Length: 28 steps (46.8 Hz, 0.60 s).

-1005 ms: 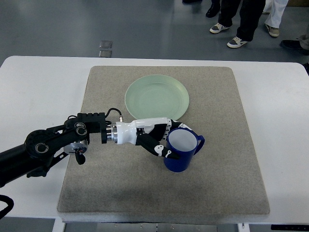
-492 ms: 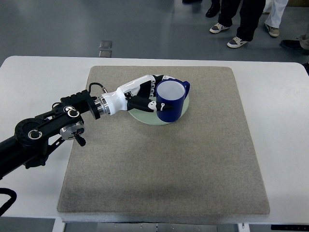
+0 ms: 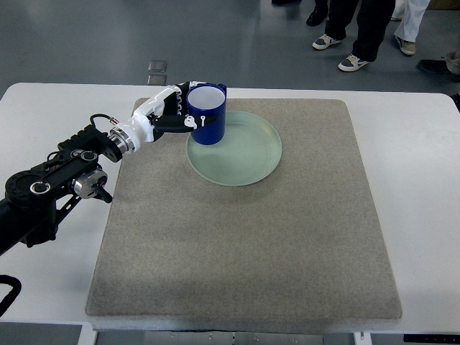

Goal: Place cup left of plate with left hand
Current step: 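Lift the mug and carry it over the plate toward the mat edge, then lower the mug onto the mat beside the plate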

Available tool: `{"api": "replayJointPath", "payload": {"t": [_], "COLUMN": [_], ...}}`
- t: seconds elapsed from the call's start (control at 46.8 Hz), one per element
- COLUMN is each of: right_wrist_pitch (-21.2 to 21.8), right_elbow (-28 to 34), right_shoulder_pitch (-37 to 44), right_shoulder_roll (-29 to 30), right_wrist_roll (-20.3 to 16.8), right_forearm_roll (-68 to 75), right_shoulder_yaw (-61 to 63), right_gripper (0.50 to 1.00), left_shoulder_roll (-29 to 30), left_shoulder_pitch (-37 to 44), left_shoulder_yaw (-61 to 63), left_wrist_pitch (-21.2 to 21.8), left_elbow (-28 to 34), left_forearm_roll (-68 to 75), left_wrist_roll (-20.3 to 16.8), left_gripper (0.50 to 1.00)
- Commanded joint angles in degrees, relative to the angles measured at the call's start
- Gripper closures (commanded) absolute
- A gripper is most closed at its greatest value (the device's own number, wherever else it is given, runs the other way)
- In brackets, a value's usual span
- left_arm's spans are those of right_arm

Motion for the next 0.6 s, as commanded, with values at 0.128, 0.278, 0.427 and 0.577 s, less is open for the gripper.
{"api": "replayJointPath", "payload": {"t": [0.128, 0.278, 0.427, 0.577], "right_wrist_pitch": [0.0, 0.0, 0.0, 0.0], "right_elbow": [0.0, 0.0, 0.0, 0.0], "right_shoulder_pitch": [0.0, 0.0, 0.0, 0.0], "right_shoulder_roll": [0.0, 0.0, 0.0, 0.0], "right_wrist_roll": [0.0, 0.0, 0.0, 0.0], "right_forearm_roll": [0.0, 0.0, 0.0, 0.0], "right_shoulder_yaw": [0.0, 0.0, 0.0, 0.0], "right_gripper": [0.568, 0.568, 0.568, 0.568], "left_shoulder_roll": [0.1, 0.1, 0.1, -0.4], "left_shoulder_pitch": [0.3, 0.5, 0.6, 1.6], "left_shoulder_yaw": [-3.2, -3.4, -3.4, -3.2], "left_wrist_pitch": [1.8, 3.0, 2.9, 2.5], "left_elbow": [3.1, 4.7, 7.3, 9.6], "left_forearm_roll": [-0.2, -0.2, -0.2, -0.2], "left_wrist_roll": [-2.1, -4.5, -6.0, -8.1], "left_gripper": [0.902, 0.898, 0.898, 0.898]}}
